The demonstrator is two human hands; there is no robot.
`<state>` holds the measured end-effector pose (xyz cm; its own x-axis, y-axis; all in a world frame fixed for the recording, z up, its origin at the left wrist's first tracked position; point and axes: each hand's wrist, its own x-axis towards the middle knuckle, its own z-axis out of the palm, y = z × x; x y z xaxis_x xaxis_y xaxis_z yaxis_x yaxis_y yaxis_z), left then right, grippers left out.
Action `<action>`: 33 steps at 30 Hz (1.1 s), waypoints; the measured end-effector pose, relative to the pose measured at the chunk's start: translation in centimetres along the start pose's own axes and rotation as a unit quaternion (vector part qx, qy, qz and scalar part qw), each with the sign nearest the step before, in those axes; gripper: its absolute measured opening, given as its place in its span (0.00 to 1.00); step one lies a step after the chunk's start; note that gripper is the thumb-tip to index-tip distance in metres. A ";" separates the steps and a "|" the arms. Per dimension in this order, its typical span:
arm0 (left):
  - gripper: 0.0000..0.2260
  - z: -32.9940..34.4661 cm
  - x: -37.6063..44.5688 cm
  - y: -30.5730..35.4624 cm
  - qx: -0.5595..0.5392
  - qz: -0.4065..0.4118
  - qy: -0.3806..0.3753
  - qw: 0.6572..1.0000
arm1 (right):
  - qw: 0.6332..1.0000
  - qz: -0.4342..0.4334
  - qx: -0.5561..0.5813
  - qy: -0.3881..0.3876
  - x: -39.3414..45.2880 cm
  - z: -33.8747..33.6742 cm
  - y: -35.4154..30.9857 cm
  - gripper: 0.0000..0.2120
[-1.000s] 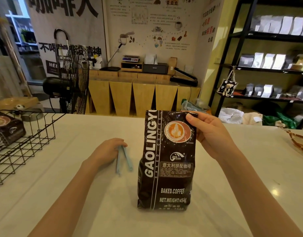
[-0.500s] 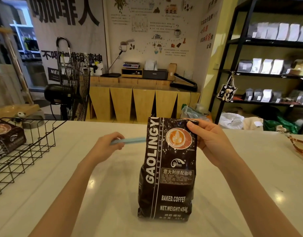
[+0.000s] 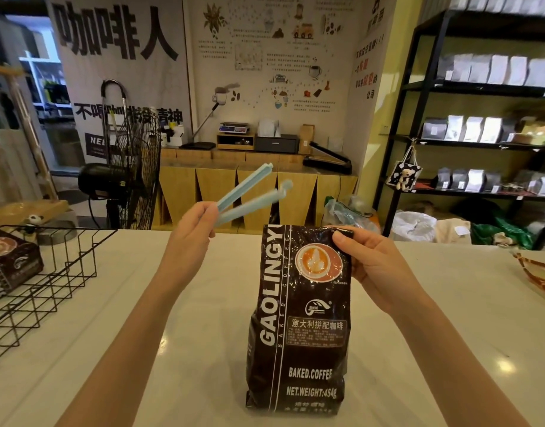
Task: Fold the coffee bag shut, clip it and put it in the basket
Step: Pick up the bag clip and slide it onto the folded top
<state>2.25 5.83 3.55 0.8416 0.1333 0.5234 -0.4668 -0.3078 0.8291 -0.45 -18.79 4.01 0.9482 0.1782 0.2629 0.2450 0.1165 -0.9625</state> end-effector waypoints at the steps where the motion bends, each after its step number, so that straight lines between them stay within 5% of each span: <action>1: 0.09 -0.1 0.0 -0.1 0.008 0.007 0.015 1.000 | 1.000 0.000 0.001 0.001 0.0 0.0 0.0 0.10; 8: 0.07 -0.4 0.3 -0.4 0.087 0.091 0.111 0.986 | 1.000 -0.001 -0.001 0.003 0.0 0.0 0.0 0.11; 12: 0.11 -1.3 0.6 -0.4 0.099 0.098 0.240 0.961 | 1.000 0.003 -0.009 0.007 0.1 -0.2 0.2 0.08; 21: 0.15 -2.8 0.8 -1.4 0.104 0.094 0.361 0.922 | 1.000 0.004 -0.007 0.009 0.2 -0.2 0.2 0.08; 33: 0.09 5.3 -3.0 1.9 0.095 0.232 0.097 0.963 | 1.000 -0.004 -0.010 0.011 0.0 0.0 0.1 0.10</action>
<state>0.23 -0.12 2.48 0.4797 0.1080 0.8707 -0.7063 -0.5413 0.4563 -0.40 -18.81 3.96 0.9504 0.1567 0.2685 0.2557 0.0972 -0.9619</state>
